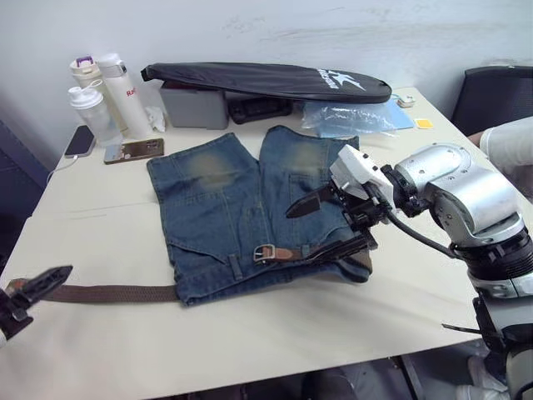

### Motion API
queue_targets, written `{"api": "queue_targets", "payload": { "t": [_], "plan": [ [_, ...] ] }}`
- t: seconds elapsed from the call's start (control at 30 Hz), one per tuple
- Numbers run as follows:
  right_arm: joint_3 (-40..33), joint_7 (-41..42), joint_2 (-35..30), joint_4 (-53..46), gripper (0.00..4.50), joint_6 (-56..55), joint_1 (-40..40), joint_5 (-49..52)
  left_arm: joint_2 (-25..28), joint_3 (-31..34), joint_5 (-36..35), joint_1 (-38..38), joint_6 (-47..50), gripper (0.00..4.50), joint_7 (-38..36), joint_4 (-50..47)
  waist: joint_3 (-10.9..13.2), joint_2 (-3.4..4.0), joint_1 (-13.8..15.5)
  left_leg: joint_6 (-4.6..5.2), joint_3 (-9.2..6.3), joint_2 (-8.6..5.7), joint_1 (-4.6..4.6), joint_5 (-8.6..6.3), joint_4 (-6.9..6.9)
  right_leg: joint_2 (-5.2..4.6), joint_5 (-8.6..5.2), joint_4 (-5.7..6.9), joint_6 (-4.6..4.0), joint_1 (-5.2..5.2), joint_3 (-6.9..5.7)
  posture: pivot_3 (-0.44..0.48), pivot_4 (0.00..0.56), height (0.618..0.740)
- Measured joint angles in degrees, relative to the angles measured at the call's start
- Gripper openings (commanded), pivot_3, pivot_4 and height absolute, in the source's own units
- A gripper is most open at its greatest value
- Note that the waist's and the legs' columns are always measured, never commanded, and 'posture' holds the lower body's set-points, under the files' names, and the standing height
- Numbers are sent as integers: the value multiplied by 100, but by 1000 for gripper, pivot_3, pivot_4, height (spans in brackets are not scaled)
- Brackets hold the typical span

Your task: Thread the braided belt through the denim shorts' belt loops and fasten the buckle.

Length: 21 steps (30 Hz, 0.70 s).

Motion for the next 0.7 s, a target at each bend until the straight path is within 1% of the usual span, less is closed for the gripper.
{"api": "queue_targets", "payload": {
  "t": [0.03,0.1,0.13,0.17,0.23,0.33,0.47,0.53,0.63,0.7],
  "plan": [
    [-11,-57,46,58,4500,-1,-33,-34,-74,59,-27,-11,1,4476,93,164,3,-1,5,-60,-3,2,6,-1,-10,-3,-1,1,5,-4,-3,0,150,622],
    [-51,-158,117,98,4500,-1,-52,-41,-170,152,-56,-78,1,4476,266,460,9,0,31,-106,-9,2,17,0,-24,-4,2,-14,22,-9,-7,0,150,622],
    [-66,-191,120,98,4500,-1,-53,-44,-198,197,-73,-138,1,4476,338,603,9,0,41,-113,-9,1,16,1,-32,-5,4,-14,26,-6,-7,0,150,622],
    [-88,-240,119,95,4500,-1,-53,-66,-217,224,-102,-208,1,4476,429,806,9,-1,44,-119,-7,0,17,3,-32,-7,17,-12,50,-3,-7,0,150,622],
    [-104,-321,100,86,4500,1,-52,-107,-290,242,-142,-260,-4,4476,571,1118,7,0,21,-130,2,-1,13,9,-46,-9,57,-8,123,4,-10,0,150,622],
    [-123,-437,6,75,4500,13,-41,-160,-376,252,-297,-345,-21,4476,709,1459,7,-3,-2,-139,1,-4,14,16,-59,-12,61,-14,131,2,-23,0,150,622],
    [-202,-611,-13,-51,4500,47,-24,-165,-290,422,-484,-834,-33,4476,1121,2211,5,7,22,-161,-2,-2,19,34,-68,-12,58,-42,143,-2,-33,0,150,622],
    [-223,-664,-48,-96,4500,47,-3,-166,-172,183,-874,-679,-99,4476,1226,2381,5,7,17,-168,-1,4,18,37,-73,-12,54,-47,165,0,-33,0,150,622],
    [-301,-778,-145,-105,4500,56,69,-217,33,-508,-1854,-117,-154,4476,1236,2403,1,16,4,-183,-1,3,21,33,-72,-18,54,-33,165,-4,-23,0,150,622],
    [-313,-799,-201,-133,4500,151,125,-212,179,-820,-2310,195,-163,4476,1247,2406,1,18,-1,-190,-1,2,21,27,-69,-18,54,-55,165,-5,-23,0,150,622]
  ]
}}
